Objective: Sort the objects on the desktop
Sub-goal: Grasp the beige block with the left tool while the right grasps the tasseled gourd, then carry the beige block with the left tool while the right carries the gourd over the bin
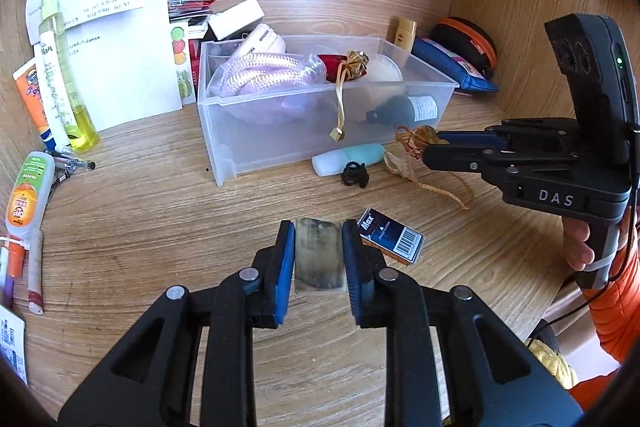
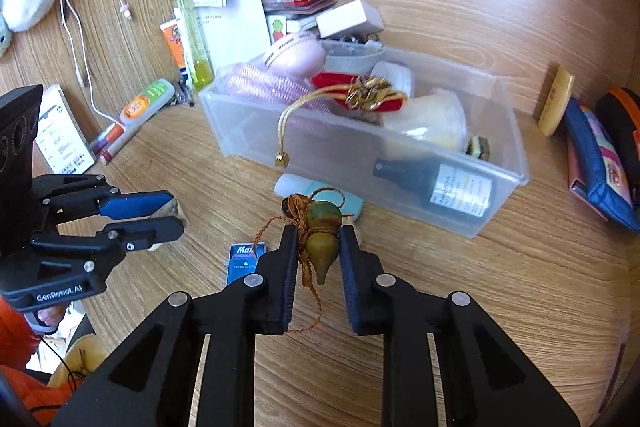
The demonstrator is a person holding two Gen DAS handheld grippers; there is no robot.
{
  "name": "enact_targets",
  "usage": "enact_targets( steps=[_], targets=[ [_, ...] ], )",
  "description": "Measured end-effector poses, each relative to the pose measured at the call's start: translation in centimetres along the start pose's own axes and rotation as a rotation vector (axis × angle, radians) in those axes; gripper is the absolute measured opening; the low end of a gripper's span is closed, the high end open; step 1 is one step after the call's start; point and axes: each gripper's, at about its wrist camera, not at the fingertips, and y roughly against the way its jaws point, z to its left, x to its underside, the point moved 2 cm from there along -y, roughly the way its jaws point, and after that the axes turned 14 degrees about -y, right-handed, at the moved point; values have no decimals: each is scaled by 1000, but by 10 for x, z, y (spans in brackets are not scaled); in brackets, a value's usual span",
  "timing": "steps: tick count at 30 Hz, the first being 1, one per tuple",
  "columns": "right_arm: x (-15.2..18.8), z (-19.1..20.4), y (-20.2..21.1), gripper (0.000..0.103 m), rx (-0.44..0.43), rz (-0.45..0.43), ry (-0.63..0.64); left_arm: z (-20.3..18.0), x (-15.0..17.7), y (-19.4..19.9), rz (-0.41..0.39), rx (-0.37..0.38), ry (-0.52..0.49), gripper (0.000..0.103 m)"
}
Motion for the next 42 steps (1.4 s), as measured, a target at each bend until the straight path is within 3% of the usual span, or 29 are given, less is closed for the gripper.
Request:
enact_targets(
  steps=[9, 22, 30, 42],
  targets=[
    [-13, -12, 32, 18, 3, -79, -22, 5, -18, 7, -40, -20, 7, 23],
    [-23, -41, 57, 18, 33, -147, -76, -1, -56, 4, -92, 26, -10, 23],
    [-50, -56, 63, 18, 47, -188, -98, -3, -90, 1, -131, 43, -22, 23],
    [-95, -45, 53, 18, 30, -225, -75, 11, -142, 0, -192, 24, -13, 23]
  ],
)
